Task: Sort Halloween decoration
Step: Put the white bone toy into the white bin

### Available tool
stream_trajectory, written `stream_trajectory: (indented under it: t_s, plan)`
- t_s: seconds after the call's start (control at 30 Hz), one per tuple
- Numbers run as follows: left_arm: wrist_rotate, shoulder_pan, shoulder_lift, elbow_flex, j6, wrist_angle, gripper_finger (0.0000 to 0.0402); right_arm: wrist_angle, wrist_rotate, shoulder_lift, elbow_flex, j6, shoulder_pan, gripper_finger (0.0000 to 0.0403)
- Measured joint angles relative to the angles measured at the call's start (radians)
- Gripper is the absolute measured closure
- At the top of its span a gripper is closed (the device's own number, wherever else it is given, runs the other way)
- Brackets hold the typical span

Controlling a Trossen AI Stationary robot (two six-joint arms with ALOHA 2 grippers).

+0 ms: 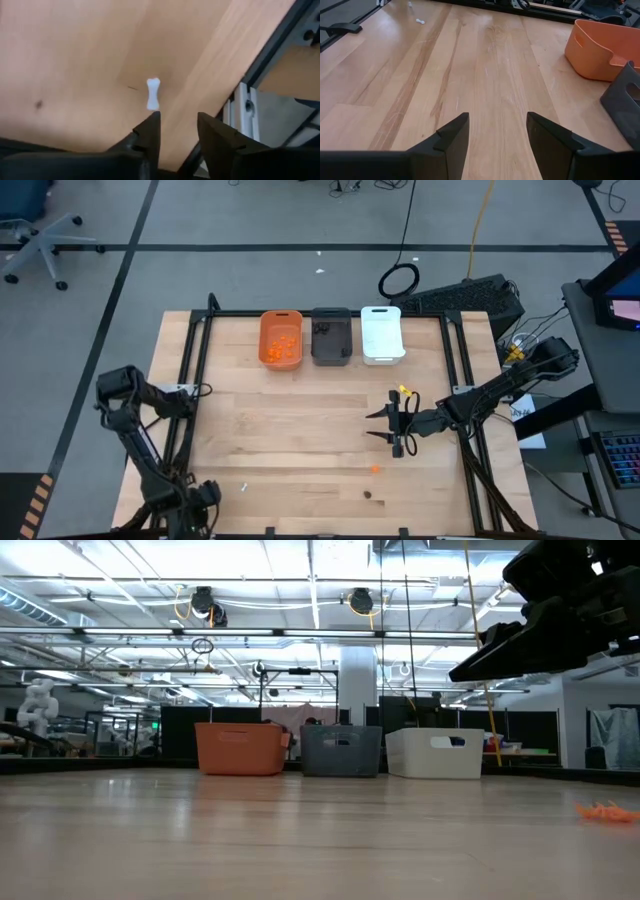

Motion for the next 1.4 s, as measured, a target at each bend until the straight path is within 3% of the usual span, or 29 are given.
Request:
stream_trajectory:
  t_s: [0.13, 0.47, 0.6, 0.8, 1.4]
  plan:
    - [-0.016, -0.004, 0.030, 0.000, 0.001, -0.010, 0.0264, 0.000, 0.000, 0.000, 0.000, 0.000, 0.000, 0.0220]
    - [-0.018, -0.002, 0.078, 0.002, -0.024, -0.016, 0.0268, -0.002, 0.000, 0.000, 0.000, 0.000, 0.000, 0.0220]
    - [-0.044, -0.003, 0.081, 0.003, -0.060, -0.026, 0.0300, -0.007, 0.000, 0.000, 0.000, 0.000, 0.000, 0.0220]
    - [-0.058, 0.008, 0.082, 0.002, -0.052, -0.023, 0.0387, -0.007, 0.000, 0.000, 0.000, 0.000, 0.000, 0.0220]
    - [-0.346, 0.083, 0.057, -0.004, 0.004, -0.037, 0.0400, 0.004, -0.001, 0.000, 0.000, 0.000, 0.000, 0.0220]
